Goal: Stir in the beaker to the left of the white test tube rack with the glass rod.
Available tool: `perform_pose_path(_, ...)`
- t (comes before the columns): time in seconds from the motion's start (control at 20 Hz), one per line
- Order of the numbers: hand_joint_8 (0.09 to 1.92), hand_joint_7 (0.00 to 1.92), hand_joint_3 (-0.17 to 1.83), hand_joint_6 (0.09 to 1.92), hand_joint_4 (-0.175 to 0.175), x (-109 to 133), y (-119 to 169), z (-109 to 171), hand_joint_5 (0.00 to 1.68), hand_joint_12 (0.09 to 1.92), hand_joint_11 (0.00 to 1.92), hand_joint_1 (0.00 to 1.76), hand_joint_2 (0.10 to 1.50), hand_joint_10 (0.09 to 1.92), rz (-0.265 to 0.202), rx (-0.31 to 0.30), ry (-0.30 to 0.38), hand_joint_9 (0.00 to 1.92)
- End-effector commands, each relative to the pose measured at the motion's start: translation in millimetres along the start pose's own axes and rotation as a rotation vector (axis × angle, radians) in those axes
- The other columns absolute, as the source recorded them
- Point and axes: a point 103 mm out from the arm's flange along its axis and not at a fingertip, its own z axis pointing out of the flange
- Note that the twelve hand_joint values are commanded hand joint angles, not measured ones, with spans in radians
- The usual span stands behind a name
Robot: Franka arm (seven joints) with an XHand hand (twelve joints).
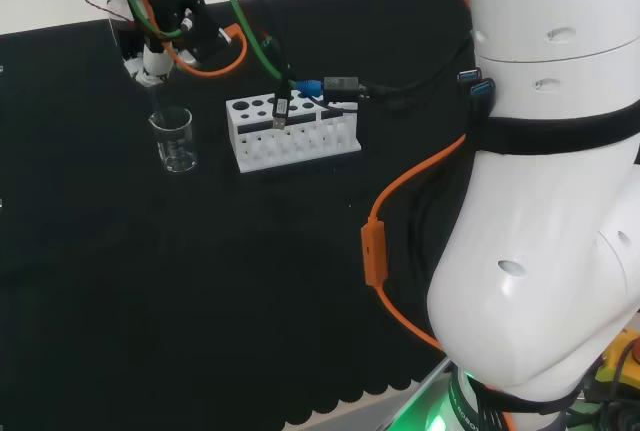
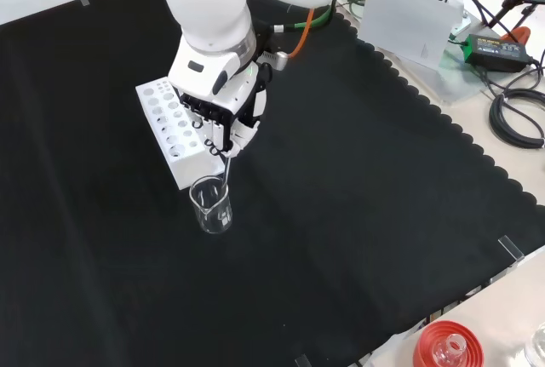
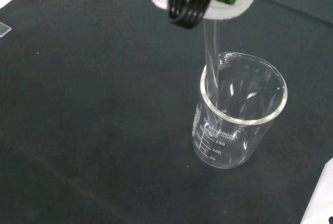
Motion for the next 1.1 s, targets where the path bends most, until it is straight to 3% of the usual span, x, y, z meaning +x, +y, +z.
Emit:
perform_pose_path(0.05, 0.76, 1.34, 0.52, 0.57, -0.175, -0.4, 4.7, 0.1, 1.16, 0.69, 1.58, 1.32, 0.75, 0.22, 0.009, 0.012, 0.011, 1.85)
perform_pose_path(0.2, 0.76, 1.34, 0.52, 0.57, -0.175, -18.6, 22.5, -3.7, 1.16, 0.69, 1.58, 1.32, 0.74, 0.22, -0.009, 0.030, 0.051, 1.85)
perform_pose_path(0.35, 0.76, 1.34, 0.52, 0.57, -0.175, -38.8, 37.6, -3.9, 1.16, 0.69, 1.58, 1.32, 0.74, 0.22, -0.016, -0.004, 0.048, 1.85)
perform_pose_path(0.45, 0.76, 1.34, 0.52, 0.57, -0.175, -36.8, 38.4, -4.6, 1.16, 0.69, 1.58, 1.32, 0.74, 0.22, -0.009, -0.014, 0.007, 1.85)
perform_pose_path(0.7, 0.76, 1.34, 0.52, 0.57, -0.175, -53.9, 36.5, -8.9, 1.16, 0.69, 1.58, 1.32, 0.74, 0.22, 0.013, 0.023, 0.010, 1.85)
perform_pose_path(1.1, 0.76, 1.33, 0.52, 0.57, -0.175, -93.3, 22.0, -2.2, 1.16, 0.69, 1.59, 1.32, 0.74, 0.22, 0.051, 0.001, 0.038, 1.85)
